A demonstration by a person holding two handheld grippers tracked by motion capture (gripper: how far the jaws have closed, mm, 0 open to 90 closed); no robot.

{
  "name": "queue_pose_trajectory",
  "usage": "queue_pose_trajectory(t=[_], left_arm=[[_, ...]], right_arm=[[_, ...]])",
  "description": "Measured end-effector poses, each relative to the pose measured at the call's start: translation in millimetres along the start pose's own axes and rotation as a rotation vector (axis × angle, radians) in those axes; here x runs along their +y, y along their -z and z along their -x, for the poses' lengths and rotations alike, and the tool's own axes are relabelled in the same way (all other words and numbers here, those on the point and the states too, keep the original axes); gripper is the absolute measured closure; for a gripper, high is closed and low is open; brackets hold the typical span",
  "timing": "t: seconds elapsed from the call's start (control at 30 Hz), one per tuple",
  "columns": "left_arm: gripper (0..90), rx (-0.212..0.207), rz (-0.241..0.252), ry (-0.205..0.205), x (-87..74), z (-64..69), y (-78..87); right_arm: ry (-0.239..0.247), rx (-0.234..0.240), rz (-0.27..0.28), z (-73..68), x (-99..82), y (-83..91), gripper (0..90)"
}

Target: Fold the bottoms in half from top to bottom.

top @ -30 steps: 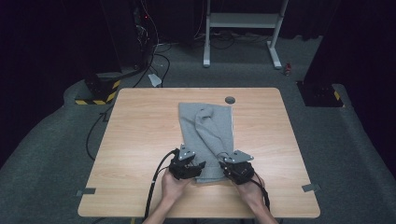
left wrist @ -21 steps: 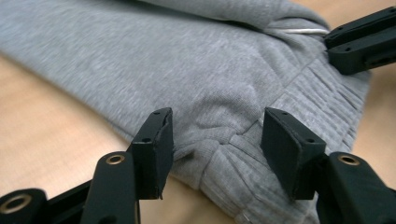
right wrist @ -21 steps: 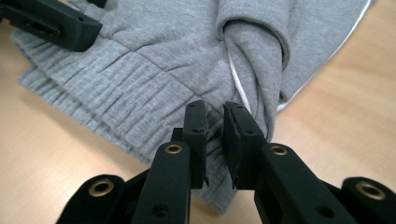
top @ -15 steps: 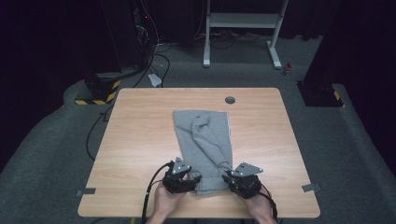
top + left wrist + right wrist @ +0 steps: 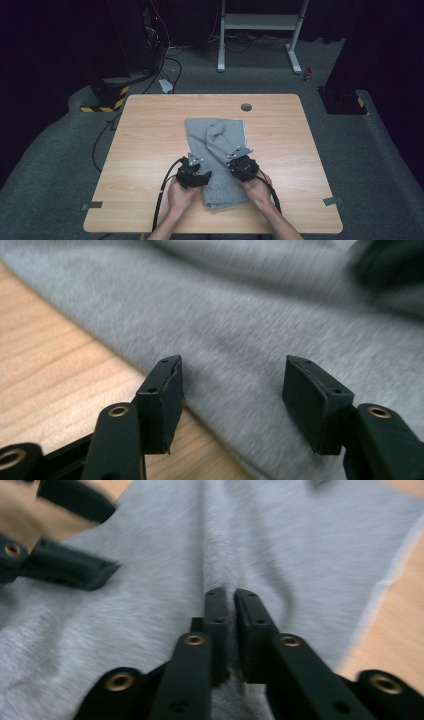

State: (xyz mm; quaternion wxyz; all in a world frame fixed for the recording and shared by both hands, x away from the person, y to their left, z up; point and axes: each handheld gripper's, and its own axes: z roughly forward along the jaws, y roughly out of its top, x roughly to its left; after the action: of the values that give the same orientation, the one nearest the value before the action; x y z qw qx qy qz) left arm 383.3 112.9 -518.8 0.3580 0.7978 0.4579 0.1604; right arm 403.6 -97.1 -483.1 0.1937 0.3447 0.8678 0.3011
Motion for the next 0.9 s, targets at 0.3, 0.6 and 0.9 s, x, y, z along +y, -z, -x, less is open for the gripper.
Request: queue_pose_trajectory(t=[0.3, 0.6, 0.9], left_arm=[[40.8, 0.015, 0.026, -0.023, -2.9, 1.6, -1.7], [41.2, 0.018, 0.025, -0.025, -3.1, 2.7, -1.4], [42.5, -0.038, -0.008, -0.062, -26.6, 14.8, 26.0]], right_arm=[[-0.175, -0.074, -0.044, 53.1, -39.8, 4.1, 78.3], [-0.057, -0.065, 0.065, 18.7, -34.0, 25.2, 67.0], [-0.012, 0.036, -0.012, -11.6, -61.4, 25.7, 71.1]])
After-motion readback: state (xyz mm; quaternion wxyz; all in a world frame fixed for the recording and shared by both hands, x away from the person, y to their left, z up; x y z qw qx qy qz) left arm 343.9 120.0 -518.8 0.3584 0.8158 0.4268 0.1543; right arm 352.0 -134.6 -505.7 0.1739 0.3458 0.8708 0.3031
